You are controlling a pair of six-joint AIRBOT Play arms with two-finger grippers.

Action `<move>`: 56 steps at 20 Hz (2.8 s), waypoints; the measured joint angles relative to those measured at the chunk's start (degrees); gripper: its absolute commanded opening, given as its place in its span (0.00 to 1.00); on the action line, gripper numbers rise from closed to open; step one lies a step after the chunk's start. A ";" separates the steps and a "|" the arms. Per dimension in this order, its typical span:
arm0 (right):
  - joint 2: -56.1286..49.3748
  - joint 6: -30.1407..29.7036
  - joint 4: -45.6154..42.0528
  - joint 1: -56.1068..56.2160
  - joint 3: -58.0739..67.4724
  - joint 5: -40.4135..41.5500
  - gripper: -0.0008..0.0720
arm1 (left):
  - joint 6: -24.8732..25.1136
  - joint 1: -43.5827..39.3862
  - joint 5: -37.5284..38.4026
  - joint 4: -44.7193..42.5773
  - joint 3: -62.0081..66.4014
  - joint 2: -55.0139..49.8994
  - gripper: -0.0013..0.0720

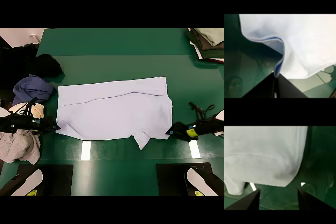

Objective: Fold the shirts.

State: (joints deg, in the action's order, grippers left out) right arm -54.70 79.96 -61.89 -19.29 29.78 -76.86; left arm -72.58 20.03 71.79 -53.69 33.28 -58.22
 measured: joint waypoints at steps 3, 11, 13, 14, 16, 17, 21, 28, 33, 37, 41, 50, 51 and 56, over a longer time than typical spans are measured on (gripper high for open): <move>-1.49 -0.07 2.27 2.03 -2.64 2.91 0.60 | 0.07 0.00 0.22 0.07 0.09 0.00 0.05; 0.37 -0.09 -0.98 7.41 0.52 4.07 0.03 | 0.76 0.00 2.45 0.11 0.90 0.50 0.05; 3.52 0.72 -4.13 7.69 4.09 -0.02 0.03 | 0.83 0.00 3.61 0.09 1.79 2.40 0.05; 5.16 1.31 -5.60 7.76 6.05 -2.67 0.03 | 0.74 0.00 4.42 0.09 2.12 3.89 0.05; 8.26 2.47 -7.61 7.89 9.62 -6.95 0.03 | 0.26 -0.39 6.86 0.09 2.58 7.43 0.05; 9.55 3.13 -8.15 8.00 11.23 -8.55 0.03 | -0.22 -1.16 8.39 0.13 2.71 9.14 0.05; 12.02 4.76 -9.25 8.00 17.88 -11.85 0.03 | -1.77 -5.70 10.78 0.31 3.21 12.76 0.05; 2.19 5.40 -9.73 8.00 29.49 -10.21 0.03 | -3.21 -8.22 -0.76 0.15 6.71 13.46 0.05; -7.28 5.42 -9.62 8.15 32.79 -4.42 0.03 | -3.21 -8.50 -10.27 0.79 7.65 7.87 0.05; -12.61 5.44 -8.52 8.17 33.42 2.99 0.03 | 1.20 -8.50 -16.52 6.51 10.01 -0.11 0.05; -16.76 4.52 -4.87 8.17 34.16 11.08 0.03 | 3.54 -8.50 -19.78 9.46 14.16 -8.41 0.05; -30.80 3.02 -2.89 11.13 46.82 16.72 0.64 | 4.94 -8.39 -25.88 12.41 17.79 -16.81 0.93; -32.35 2.99 -2.67 11.34 48.65 16.68 0.64 | 4.90 -8.48 -26.64 14.16 17.90 -16.96 0.93; -35.69 2.10 -1.46 9.29 54.71 11.39 0.64 | 5.03 -8.48 -27.15 20.72 19.76 -17.35 0.93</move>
State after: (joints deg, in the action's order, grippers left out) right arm -90.39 82.06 -63.35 -10.00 84.49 -65.47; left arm -67.55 11.55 44.64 -32.97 53.04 -75.57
